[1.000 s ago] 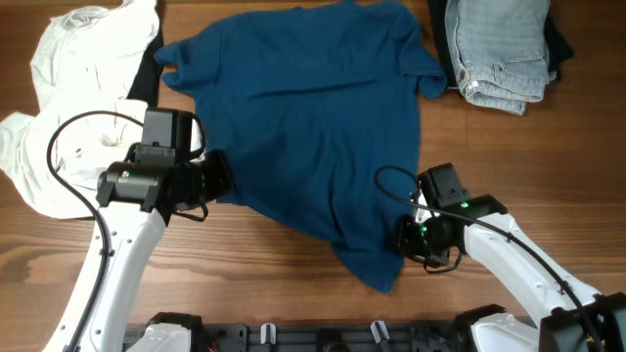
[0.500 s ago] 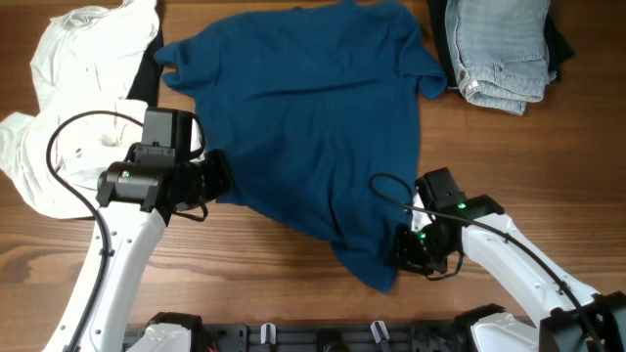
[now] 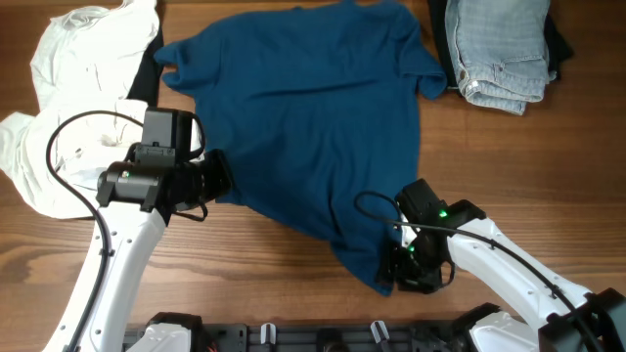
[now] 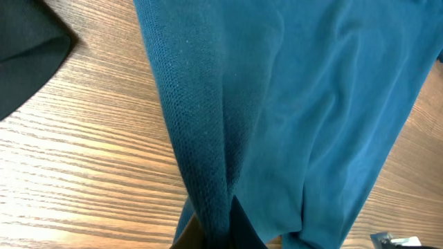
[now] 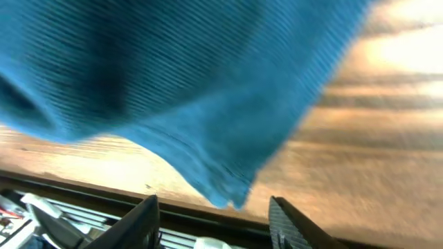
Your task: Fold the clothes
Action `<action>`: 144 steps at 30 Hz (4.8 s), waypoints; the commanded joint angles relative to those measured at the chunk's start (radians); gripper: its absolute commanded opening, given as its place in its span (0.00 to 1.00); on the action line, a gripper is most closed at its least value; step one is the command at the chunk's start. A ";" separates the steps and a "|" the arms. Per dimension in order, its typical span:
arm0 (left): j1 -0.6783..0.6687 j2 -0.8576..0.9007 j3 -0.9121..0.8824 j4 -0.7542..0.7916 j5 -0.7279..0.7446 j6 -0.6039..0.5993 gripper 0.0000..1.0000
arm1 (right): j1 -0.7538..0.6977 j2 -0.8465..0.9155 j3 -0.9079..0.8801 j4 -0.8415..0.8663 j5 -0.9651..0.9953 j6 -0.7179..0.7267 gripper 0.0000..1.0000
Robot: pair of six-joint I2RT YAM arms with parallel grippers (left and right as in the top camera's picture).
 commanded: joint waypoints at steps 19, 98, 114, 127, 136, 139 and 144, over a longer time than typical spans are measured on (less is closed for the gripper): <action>-0.004 -0.001 0.002 -0.006 -0.026 0.045 0.04 | 0.142 0.009 -0.008 0.070 0.121 0.194 0.43; -0.002 0.624 0.108 0.418 -0.168 0.101 0.28 | -0.473 0.435 0.628 0.055 0.230 -0.335 0.04; -0.003 0.483 0.320 0.389 -0.020 0.133 0.46 | -0.480 0.455 0.628 0.075 0.231 -0.335 0.04; 0.000 0.505 0.315 -0.092 -0.170 0.202 0.56 | -0.480 0.455 0.628 0.060 0.230 -0.358 0.04; 0.001 0.506 0.138 0.101 -0.265 0.256 0.52 | -0.480 0.455 0.628 0.061 0.220 -0.361 0.04; 0.001 0.506 0.072 0.203 -0.265 0.256 0.48 | -0.480 0.455 0.628 0.060 0.220 -0.361 0.04; 0.003 0.506 -0.014 0.351 -0.265 0.256 0.46 | -0.480 0.455 0.626 0.062 0.220 -0.365 0.04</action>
